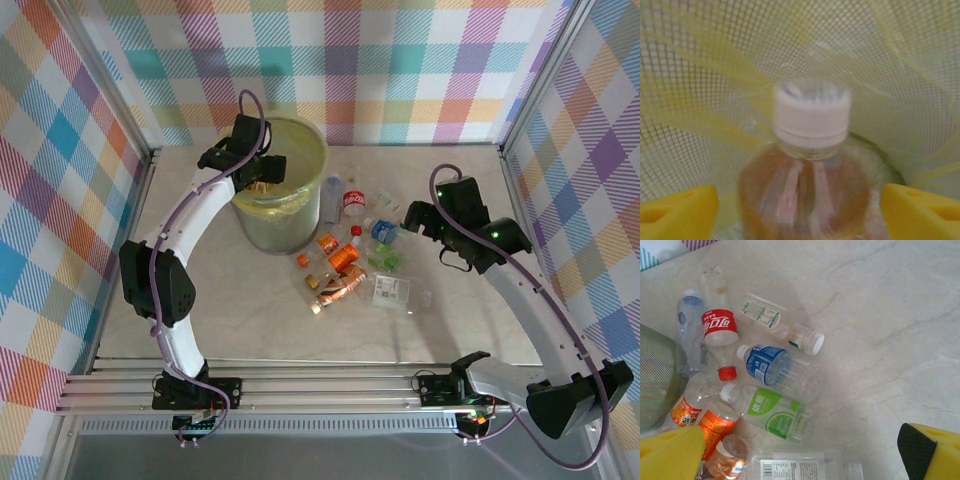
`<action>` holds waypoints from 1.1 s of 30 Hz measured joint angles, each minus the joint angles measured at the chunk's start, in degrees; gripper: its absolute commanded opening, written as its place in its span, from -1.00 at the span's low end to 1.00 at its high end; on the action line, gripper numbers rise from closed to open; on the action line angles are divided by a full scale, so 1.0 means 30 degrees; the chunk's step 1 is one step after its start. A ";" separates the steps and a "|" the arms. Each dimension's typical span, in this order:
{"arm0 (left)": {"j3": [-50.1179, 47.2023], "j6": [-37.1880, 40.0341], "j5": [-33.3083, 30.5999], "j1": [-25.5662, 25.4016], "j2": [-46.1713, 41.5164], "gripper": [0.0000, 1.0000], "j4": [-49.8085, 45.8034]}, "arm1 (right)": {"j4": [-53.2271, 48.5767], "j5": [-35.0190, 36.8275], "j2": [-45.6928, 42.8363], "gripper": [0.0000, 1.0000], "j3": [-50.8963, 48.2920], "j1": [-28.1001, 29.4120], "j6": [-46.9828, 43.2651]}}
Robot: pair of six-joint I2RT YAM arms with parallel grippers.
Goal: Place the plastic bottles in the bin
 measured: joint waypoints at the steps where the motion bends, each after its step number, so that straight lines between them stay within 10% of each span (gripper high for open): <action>1: 0.0000 -0.0029 -0.0124 0.0007 0.0044 0.89 -0.0029 | 0.0007 -0.0211 0.0044 0.99 -0.0095 -0.0168 0.0051; 20: 0.1311 -0.0801 -0.0182 0.0007 -0.0969 1.00 -0.1144 | -0.0437 -0.3286 0.0750 0.99 -0.1785 -0.1508 -0.0117; 33: -0.4415 -0.1749 -0.0393 -0.1858 -0.9282 1.00 0.0627 | -0.0408 -0.5129 0.0918 0.99 -0.3271 -0.1596 -0.0583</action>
